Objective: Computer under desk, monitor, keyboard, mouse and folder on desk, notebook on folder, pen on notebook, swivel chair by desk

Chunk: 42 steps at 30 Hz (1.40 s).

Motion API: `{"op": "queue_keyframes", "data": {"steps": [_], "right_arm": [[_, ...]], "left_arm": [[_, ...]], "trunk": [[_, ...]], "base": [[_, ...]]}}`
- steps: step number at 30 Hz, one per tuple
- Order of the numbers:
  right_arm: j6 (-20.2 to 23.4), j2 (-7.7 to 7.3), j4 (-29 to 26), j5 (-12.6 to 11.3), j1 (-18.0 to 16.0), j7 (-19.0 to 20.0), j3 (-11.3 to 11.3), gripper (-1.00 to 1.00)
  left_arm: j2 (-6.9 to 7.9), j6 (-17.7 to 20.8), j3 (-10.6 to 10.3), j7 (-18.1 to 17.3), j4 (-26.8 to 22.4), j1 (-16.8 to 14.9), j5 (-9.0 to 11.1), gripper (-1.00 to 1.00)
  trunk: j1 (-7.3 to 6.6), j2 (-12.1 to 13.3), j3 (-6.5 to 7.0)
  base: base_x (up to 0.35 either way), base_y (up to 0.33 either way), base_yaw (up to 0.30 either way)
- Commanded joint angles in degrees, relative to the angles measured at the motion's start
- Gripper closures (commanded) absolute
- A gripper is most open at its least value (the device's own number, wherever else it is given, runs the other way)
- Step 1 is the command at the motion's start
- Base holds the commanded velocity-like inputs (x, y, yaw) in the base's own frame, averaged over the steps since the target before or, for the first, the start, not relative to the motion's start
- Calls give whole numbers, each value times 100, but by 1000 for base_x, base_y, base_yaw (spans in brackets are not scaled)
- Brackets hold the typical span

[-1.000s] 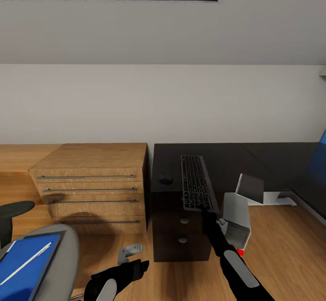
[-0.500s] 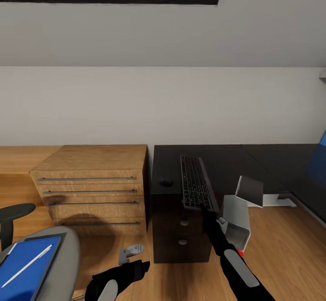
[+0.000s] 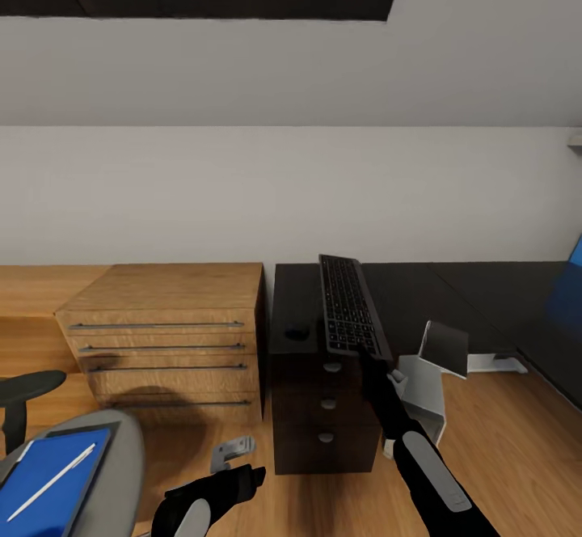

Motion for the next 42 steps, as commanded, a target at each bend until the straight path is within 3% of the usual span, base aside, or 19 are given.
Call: {"op": "queue_keyframes", "data": {"steps": [1, 4, 6, 10, 17, 24, 27, 31, 42], "right_arm": [[22, -5, -88, -74, 35, -56, 9, 100], [22, -5, -547, -70, 242, -512, 9, 100], [16, -5, -1363, -68, 651, -1136, 9, 100], [22, -9, -1820, -68, 910, -1420, 2, 100], [26, -161, -1910, -82, 953, -1442, 8, 100], [23, -165, -1965, -85, 956, -1442, 60, 100], [18, -172, -2000, -85, 956, -1442, 79, 100], [14, -176, -1998, -78, 956, -1442, 74, 100], [5, -185, -2003, -70, 956, -1439, 63, 100]], "left_arm": [[0, 8, -6, 57, -7, -4, 60, -100], [0, 7, -4, 58, -7, -4, 59, -100], [3, 5, -2, 59, -6, -4, 59, -100], [0, 2, -5, 59, -6, -4, 54, -100], [0, 2, -13, 60, -6, -4, 50, -100], [0, 2, -18, 66, -6, -4, 42, -100], [7, 2, -22, 192, -34, -4, -43, -100], [-6, 2, -59, 706, -35, -4, -47, -100], [-9, 0, -168, 892, -33, -4, -54, -100]], "trunk": [[-23, 39, 13], [-89, 159, 67], [-133, 239, 103], [-221, 400, 174], [-375, 680, 300], [-528, 961, 426], [-594, 1081, 480], [-682, 1242, 551], [-924, 1683, 749]], "base": [[0, 0, 0], [0, 0, 0], [0, 0, 0], [0, 0, 0], [0, 0, 0], [0, 0, 0], [0, 0, 0], [0, 0, 0], [-86, -66, 0]]}}
